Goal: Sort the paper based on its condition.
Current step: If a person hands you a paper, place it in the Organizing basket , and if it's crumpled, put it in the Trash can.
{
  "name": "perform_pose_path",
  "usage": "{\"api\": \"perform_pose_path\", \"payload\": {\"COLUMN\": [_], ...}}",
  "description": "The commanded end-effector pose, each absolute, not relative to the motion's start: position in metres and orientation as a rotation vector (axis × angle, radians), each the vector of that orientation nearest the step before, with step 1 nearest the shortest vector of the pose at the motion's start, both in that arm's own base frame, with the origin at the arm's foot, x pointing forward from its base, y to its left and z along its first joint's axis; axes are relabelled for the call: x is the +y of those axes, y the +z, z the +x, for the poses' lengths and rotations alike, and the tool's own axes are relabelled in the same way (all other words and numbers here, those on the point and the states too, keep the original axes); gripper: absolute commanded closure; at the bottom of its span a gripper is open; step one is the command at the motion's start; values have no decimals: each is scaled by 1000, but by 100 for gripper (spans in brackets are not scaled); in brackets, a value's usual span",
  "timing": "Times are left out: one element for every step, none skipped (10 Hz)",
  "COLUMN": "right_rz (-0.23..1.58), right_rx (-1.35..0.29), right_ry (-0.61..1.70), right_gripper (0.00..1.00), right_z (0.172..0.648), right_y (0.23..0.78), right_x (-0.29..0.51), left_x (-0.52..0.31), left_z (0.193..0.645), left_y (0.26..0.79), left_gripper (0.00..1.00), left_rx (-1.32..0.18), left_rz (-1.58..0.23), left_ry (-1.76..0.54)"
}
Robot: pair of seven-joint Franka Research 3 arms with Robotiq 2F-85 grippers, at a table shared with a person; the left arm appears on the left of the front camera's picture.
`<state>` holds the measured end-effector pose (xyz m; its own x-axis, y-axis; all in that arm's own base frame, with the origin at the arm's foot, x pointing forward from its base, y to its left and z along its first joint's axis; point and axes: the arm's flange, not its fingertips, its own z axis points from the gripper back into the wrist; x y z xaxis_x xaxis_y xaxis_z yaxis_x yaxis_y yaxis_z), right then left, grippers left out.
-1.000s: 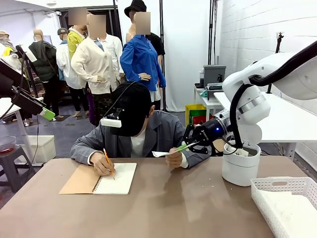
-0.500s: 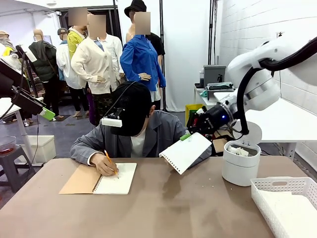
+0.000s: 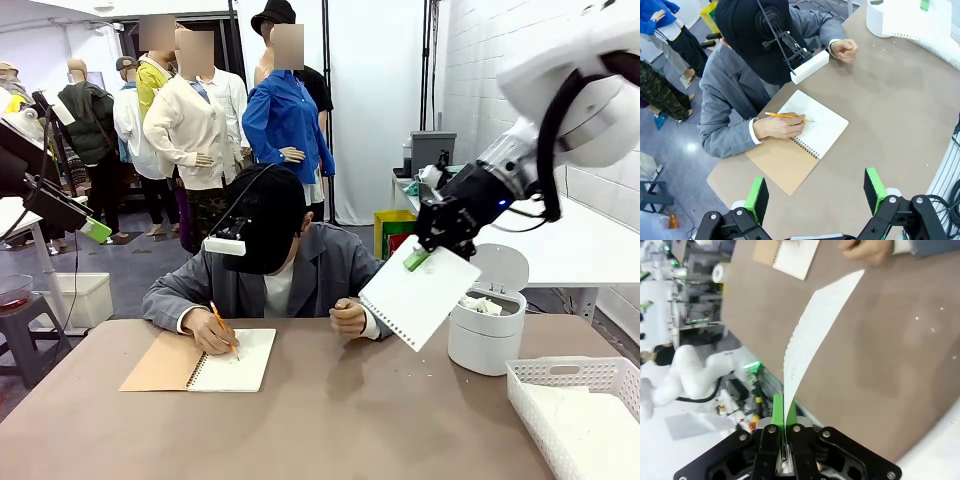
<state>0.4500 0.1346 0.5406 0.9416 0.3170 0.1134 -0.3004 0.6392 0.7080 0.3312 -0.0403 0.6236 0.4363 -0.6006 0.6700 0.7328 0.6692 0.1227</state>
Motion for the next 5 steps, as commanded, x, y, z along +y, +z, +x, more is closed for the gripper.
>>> {"api": "perform_pose_path", "payload": {"right_rz": [736,659,582,545,520], "right_rx": [-162,-218,-250,-275,-273], "right_ry": [403,403,404,377,351], "right_gripper": [100,100,100,100,100], "right_z": [417,405,389,381,372], "right_y": [545,550,556,557,552], "right_x": [113,106,97,85,73], "left_x": [-39,-39,-39,-39,-39], "left_z": [332,332,332,332,332], "left_y": [624,624,624,624,624], "left_gripper": [0,0,0,0,0], "left_rx": [-754,-754,-754,-754,-754], "left_rz": [-197,-197,-197,-197,-197], "left_ry": [-832,-832,-832,-832,-832]}}
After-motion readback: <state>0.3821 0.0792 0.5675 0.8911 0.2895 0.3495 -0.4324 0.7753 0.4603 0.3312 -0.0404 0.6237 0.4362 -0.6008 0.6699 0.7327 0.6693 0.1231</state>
